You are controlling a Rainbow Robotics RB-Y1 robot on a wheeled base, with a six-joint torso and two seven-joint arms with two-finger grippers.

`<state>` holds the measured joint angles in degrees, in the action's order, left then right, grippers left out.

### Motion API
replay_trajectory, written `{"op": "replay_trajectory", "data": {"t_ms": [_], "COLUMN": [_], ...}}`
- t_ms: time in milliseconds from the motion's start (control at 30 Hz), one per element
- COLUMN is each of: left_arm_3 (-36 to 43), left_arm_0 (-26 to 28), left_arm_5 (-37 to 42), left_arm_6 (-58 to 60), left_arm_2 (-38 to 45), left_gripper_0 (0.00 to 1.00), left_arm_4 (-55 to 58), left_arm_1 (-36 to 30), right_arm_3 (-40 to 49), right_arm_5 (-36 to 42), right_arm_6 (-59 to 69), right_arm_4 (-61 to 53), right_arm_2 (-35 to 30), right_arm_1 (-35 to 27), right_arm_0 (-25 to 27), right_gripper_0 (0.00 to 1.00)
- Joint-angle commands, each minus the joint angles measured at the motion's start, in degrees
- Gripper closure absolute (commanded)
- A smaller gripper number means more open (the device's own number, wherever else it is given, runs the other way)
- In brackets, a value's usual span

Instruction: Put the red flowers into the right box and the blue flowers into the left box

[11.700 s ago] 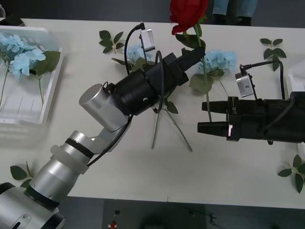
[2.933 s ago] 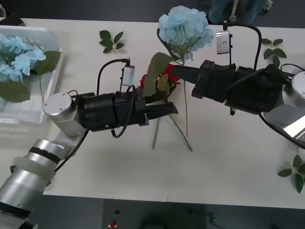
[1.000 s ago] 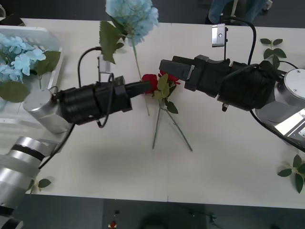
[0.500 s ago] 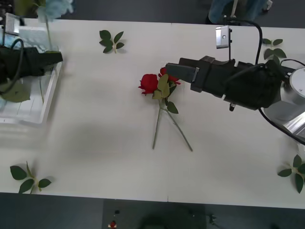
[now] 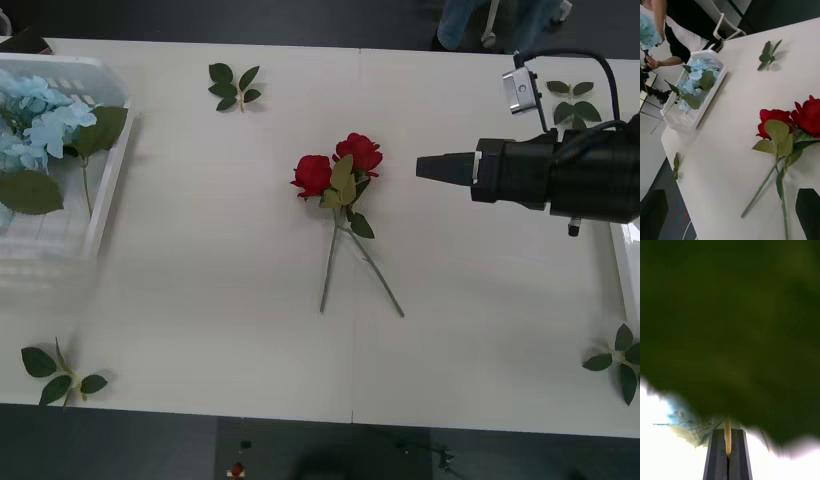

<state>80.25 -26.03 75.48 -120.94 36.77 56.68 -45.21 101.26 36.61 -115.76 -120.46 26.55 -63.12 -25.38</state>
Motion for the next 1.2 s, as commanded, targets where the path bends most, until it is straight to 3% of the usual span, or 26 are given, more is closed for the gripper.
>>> {"op": "replay_trajectory", "data": {"t_ms": [33, 100, 133, 167, 233, 300, 467, 567, 667, 800, 1000, 1200], "left_arm_3": [1.13, 1.13, 1.22, 1.22, 1.22, 1.22, 4.74, 9.57, 13.17, 15.64, 15.90, 16.78], "left_arm_0": [0.63, 1.78, 1.95, 2.66, 3.62, 4.06, 6.17, 5.47, 2.83, -4.55, -11.76, -12.46], "left_arm_5": [-0.68, -0.86, -0.95, -1.91, -3.67, -4.11, -2.53, 3.36, 4.94, 7.58, 10.13, 7.58], "left_arm_6": [3.96, 3.96, 3.96, 3.96, 3.96, 3.96, 3.34, 3.87, 9.58, 18.90, 28.22, 33.75], "left_arm_2": [1.64, 1.64, 1.64, 1.55, 0.94, 0.59, -0.38, -2.31, -6.09, -15.23, -24.72, -32.46], "left_gripper_0": [0.99, 0.89, 0.76, 0.38, 0.10, 0.00, 0.00, 0.00, 0.00, 0.00, 0.00, 0.00], "left_arm_4": [-1.22, -0.96, -0.87, -0.52, 0.36, 1.24, 6.51, 9.59, 9.94, 5.20, -3.33, -15.19], "left_arm_1": [-2.78, -3.13, -3.13, -3.13, -3.13, -3.13, -3.13, -3.04, -2.34, -1.28, 6.27, 15.68], "right_arm_3": [1.40, 0.08, -0.18, -1.24, -2.20, -2.73, -5.37, -9.06, -11.52, -13.10, -7.30, 0.70], "right_arm_5": [0.31, 0.31, 0.31, 0.31, 1.45, 3.65, 12.35, 18.50, 23.16, 29.14, 29.66, 24.92], "right_arm_6": [6.43, 8.89, 9.15, 9.24, 8.54, 8.01, 1.33, -8.16, -16.51, -28.55, -39.01, -39.24], "right_arm_4": [3.39, 4.88, 4.88, 4.88, 4.88, 4.88, 1.10, -4.52, -8.65, -12.52, -14.72, -15.33], "right_arm_2": [-0.09, -0.09, -0.18, -0.18, -0.44, -1.76, -7.39, -10.55, -12.13, -15.12, -21.63, -26.81], "right_arm_1": [-4.56, -5.79, -6.14, -6.76, -7.20, -7.29, -7.29, -7.20, -7.20, -7.20, -7.20, -7.11], "right_arm_0": [-0.72, -0.72, -0.81, -0.72, -0.81, -0.81, -0.19, 1.12, 2.27, 5.26, 13.52, 21.43], "right_gripper_0": [0.00, 0.00, 0.00, 0.00, 0.00, 0.00, 0.00, 0.00, 0.00, 0.00, 0.00, 0.00]}}
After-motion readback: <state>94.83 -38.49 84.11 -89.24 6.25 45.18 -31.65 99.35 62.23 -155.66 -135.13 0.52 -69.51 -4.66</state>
